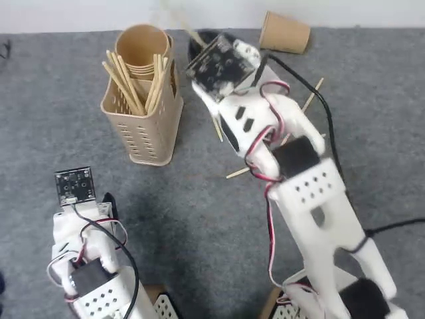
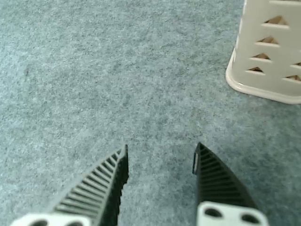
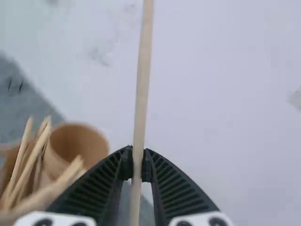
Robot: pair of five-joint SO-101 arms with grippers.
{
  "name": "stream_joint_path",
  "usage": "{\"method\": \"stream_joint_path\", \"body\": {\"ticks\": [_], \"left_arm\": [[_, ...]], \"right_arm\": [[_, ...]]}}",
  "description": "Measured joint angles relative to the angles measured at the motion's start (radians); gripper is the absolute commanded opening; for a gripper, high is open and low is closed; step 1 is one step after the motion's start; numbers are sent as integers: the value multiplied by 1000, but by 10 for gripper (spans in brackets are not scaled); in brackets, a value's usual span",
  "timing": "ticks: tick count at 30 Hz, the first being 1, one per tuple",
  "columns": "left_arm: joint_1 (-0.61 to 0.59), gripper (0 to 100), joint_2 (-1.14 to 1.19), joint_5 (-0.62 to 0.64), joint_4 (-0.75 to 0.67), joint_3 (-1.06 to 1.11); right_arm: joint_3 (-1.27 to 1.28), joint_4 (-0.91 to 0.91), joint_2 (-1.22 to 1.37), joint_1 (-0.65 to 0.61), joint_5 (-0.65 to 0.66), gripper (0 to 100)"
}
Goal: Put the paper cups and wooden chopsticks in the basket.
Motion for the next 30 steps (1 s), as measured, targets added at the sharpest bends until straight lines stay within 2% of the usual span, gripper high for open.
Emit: {"method": "stream_joint_path", "body": {"ticks": [4, 8, 18, 22, 25, 27, 30], "left_arm": [[0, 209, 0, 0, 0, 0], [0, 209, 0, 0, 0, 0], [0, 209, 0, 0, 0, 0], [0, 209, 0, 0, 0, 0], [0, 209, 0, 0, 0, 0], [0, 209, 0, 0, 0, 0], [2, 209, 0, 0, 0, 6]], "right_arm": [[-5, -203, 94, -44, -12, 8], [-91, -239, 195, -129, 69, 8], [-356, -290, 496, -313, 77, 8], [-468, -298, 657, -313, 72, 8], [-525, -299, 740, -285, -6, 22], [-549, -299, 752, -259, -75, 85], [-568, -262, 752, -229, -101, 174]]}}
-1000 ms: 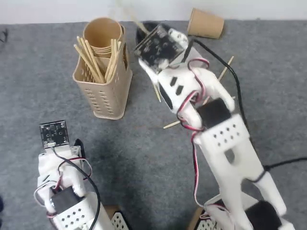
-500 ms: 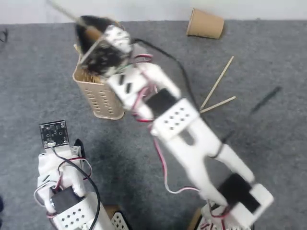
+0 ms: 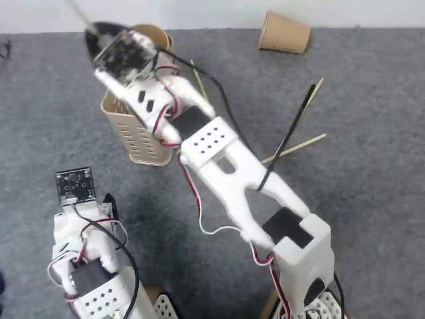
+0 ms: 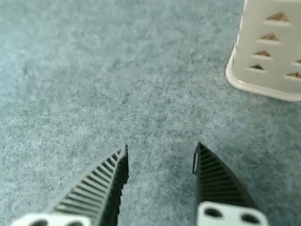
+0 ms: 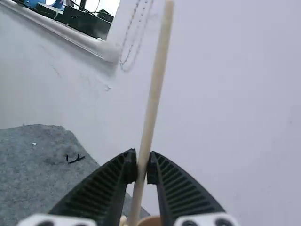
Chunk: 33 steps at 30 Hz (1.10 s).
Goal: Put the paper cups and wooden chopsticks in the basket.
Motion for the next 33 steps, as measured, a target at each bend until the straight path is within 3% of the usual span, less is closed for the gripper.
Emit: {"method": "stream_joint_path", "body": {"ticks": [4, 10, 17, 21, 26, 33], "left_arm": [[0, 209, 0, 0, 0, 0], [-2, 209, 0, 0, -6, 0], [-2, 209, 0, 0, -6, 0], [-2, 209, 0, 0, -6, 0], [-2, 209, 0, 0, -6, 0], [-2, 209, 0, 0, -6, 0]], "right_arm": [[-2, 124, -12, -5, -8, 142], [-2, 160, -61, -2, -8, 134], [-2, 281, -198, 74, -8, 132], [-2, 431, -361, 184, -8, 132], [-3, 746, -560, 342, -8, 133], [-11, 1042, -686, 635, 26, 133]]}}
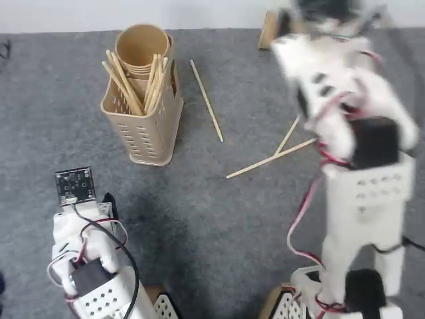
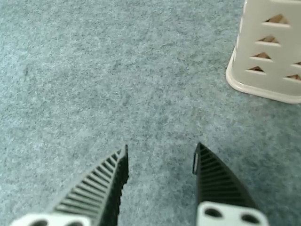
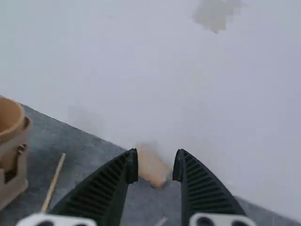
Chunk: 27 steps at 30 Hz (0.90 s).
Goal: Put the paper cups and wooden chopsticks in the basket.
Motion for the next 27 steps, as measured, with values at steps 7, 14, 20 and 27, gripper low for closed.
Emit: {"method": "stream_joint_path", "body": {"ticks": [7, 14, 20, 27], "left_arm": [[0, 209, 0, 0, 0, 0], [0, 209, 0, 0, 0, 0], [0, 209, 0, 0, 0, 0], [0, 209, 0, 0, 0, 0]], "right_arm": [[25, 57, 107, 147, 6, 132], [25, 41, 322, 157, -235, 133], [26, 35, 531, 157, -436, 136], [26, 23, 756, 158, -522, 133]]}}
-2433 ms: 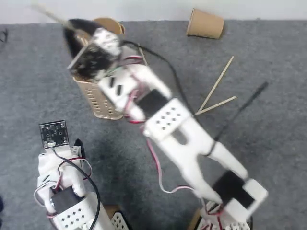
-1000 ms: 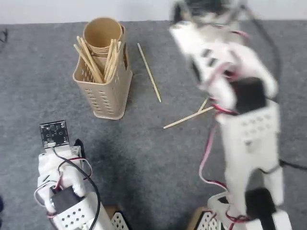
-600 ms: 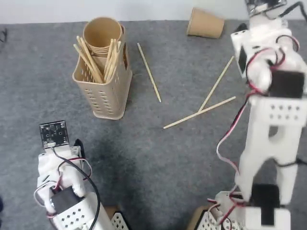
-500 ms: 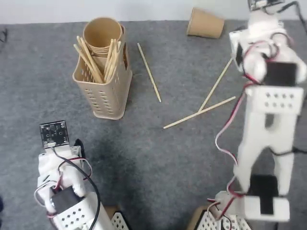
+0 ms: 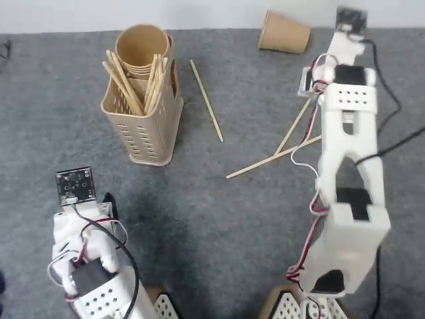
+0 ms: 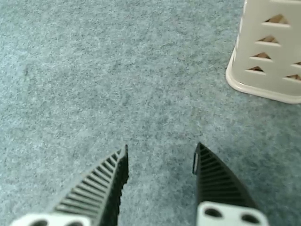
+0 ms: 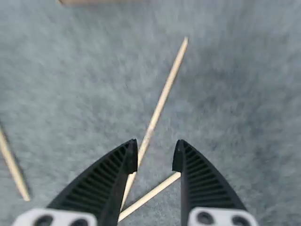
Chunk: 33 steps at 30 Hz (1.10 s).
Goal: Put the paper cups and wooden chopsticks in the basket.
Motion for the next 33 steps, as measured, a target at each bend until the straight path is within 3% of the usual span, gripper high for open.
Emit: {"method": "stream_joint_path", "body": {"ticks": [7, 10, 18, 33], "left_arm": [[0, 209, 0, 0, 0, 0], [0, 209, 0, 0, 0, 0], [0, 209, 0, 0, 0, 0], [0, 209, 0, 0, 0, 0]], "right_arm": [[-25, -68, 236, -3, 0, 133], [-106, -68, 324, -2, 57, 133], [-377, 64, 445, -2, 101, 133], [-680, 95, 709, -14, 103, 127]]}}
